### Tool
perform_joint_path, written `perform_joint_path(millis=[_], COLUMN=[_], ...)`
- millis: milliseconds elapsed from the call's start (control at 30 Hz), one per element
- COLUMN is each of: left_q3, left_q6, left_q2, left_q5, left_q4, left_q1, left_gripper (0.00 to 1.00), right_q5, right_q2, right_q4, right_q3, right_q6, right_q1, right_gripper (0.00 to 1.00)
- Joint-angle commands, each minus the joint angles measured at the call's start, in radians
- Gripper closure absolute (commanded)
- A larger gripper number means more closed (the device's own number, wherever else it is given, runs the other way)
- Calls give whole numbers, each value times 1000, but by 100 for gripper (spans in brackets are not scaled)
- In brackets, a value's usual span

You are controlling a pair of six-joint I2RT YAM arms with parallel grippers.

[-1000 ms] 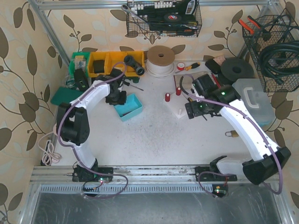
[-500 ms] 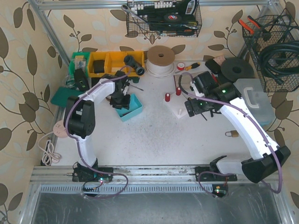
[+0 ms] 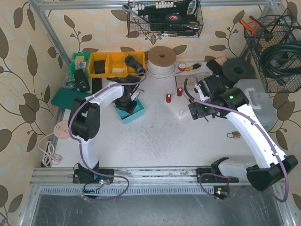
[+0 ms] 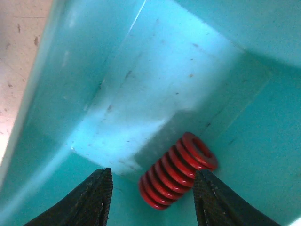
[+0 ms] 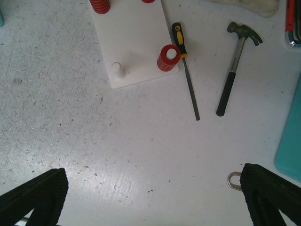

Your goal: Install the large spring

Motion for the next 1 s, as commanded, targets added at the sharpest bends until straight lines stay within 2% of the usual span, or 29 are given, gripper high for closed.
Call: perform_joint_path(millis=[0, 267, 567, 700, 833, 967], left_q3=[22, 10, 161, 217, 179, 148], left_q6=[87, 156, 183, 154, 93, -13], left_q2=[27, 65, 102, 86, 39, 0], left_q5=[-71, -112, -250, -221, -175, -143], left_q4=[-32, 18, 11, -21, -41, -79], left_q1=[3, 3, 3, 3, 3, 3], left_gripper=[48, 48, 49, 50, 50, 58], right_q5=[-5, 22, 32, 25, 19, 15], right_q2=[3, 2, 31, 39, 49, 56], right_q4=[-2, 10, 3, -8, -14, -9], right_q3=[7, 19, 59, 60, 63, 67], right_q6=[-3, -9, 1, 2, -1, -5], right_q1=[-3, -4, -4, -3, -3, -4], right_gripper=[1, 1, 1, 1, 1, 1])
